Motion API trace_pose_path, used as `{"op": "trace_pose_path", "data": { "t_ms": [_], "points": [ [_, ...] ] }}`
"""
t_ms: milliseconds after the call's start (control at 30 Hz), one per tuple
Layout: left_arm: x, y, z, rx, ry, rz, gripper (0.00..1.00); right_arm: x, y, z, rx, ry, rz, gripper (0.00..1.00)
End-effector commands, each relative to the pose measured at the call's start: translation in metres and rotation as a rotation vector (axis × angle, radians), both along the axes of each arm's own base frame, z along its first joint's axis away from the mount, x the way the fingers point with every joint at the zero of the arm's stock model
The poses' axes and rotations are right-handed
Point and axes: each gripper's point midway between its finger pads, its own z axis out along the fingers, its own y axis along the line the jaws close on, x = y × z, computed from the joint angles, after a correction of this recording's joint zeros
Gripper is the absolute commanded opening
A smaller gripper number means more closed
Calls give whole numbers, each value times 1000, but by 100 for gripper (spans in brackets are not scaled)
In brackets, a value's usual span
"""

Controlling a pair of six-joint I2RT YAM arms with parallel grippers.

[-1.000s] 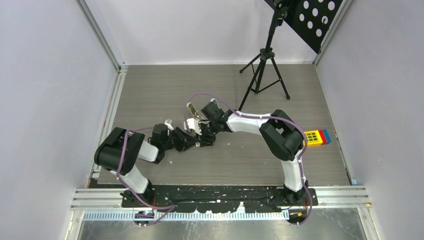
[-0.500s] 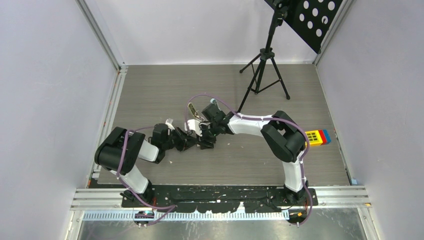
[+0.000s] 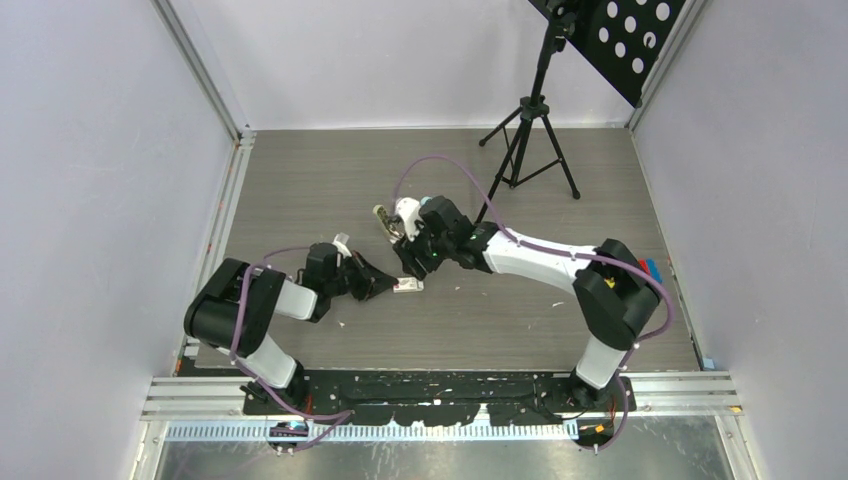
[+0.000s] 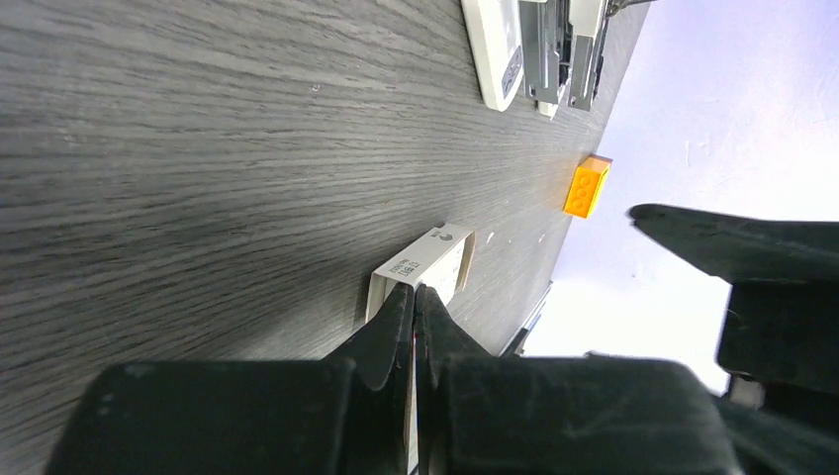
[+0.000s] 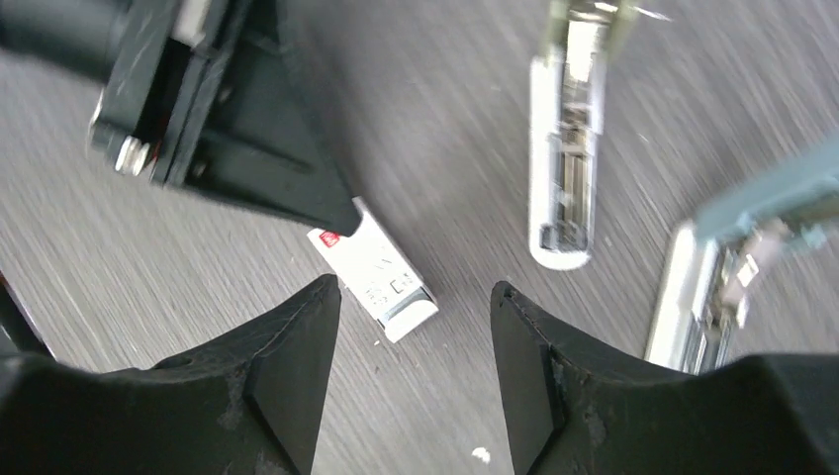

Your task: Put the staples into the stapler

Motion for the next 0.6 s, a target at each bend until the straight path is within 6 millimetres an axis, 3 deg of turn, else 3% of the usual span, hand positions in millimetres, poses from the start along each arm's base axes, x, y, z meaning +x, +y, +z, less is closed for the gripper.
{"op": "trace_pose_path", "data": {
  "t_ms": [0, 167, 567],
  "points": [
    [-3, 1, 2, 42, -21, -41, 0, 18, -22, 29, 82, 103, -490, 61],
    [-5, 1, 2, 56, -27, -53, 0, 3, -30, 10, 102, 174, -651, 59],
    [-5, 1, 3, 56, -30, -62, 0, -9, -19, -20, 51, 223, -718, 52]
  ]
}}
